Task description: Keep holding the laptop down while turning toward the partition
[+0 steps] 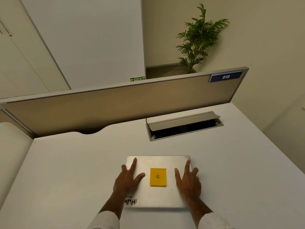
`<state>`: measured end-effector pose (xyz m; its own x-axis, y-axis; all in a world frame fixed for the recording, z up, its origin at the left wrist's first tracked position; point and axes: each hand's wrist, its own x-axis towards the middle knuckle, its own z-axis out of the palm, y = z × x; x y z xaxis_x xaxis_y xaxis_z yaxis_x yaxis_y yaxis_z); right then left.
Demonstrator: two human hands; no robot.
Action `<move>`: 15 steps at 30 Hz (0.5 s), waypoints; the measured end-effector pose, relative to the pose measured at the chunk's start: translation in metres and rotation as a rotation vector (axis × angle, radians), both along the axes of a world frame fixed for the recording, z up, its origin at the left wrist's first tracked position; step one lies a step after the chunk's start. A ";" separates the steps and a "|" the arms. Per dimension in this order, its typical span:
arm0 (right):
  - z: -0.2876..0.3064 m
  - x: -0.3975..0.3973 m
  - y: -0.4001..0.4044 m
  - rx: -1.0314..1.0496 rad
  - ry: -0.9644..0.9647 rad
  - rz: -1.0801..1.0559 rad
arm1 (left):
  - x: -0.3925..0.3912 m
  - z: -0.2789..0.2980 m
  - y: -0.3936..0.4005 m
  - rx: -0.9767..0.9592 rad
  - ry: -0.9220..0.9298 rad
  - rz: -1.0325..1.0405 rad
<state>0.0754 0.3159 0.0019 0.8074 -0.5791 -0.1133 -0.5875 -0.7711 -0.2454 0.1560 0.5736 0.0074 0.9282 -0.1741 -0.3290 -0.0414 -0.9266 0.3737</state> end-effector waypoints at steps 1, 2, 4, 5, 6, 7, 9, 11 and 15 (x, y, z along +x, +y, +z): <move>-0.002 -0.002 -0.003 -0.004 0.012 0.010 | -0.001 -0.001 -0.001 0.012 0.006 -0.010; -0.003 -0.004 -0.007 -0.015 0.021 0.016 | -0.003 0.000 -0.004 0.022 0.009 -0.028; -0.006 -0.005 -0.009 -0.019 0.034 0.029 | -0.004 0.003 -0.002 0.043 0.007 -0.056; -0.007 -0.005 -0.006 -0.021 0.040 0.040 | -0.005 0.004 0.001 0.058 0.005 -0.058; -0.008 -0.006 -0.004 -0.032 0.041 0.055 | -0.006 0.005 0.004 0.070 0.004 -0.057; -0.008 -0.008 -0.003 -0.044 0.038 0.067 | -0.006 0.005 0.006 0.080 0.001 -0.061; -0.008 -0.011 -0.002 -0.061 0.039 0.090 | -0.008 0.004 0.008 0.104 -0.007 -0.083; -0.009 -0.015 -0.005 -0.078 0.042 0.108 | -0.009 0.003 0.007 0.112 -0.006 -0.101; -0.011 -0.018 -0.007 -0.135 0.038 0.151 | -0.010 -0.002 0.009 0.113 -0.020 -0.110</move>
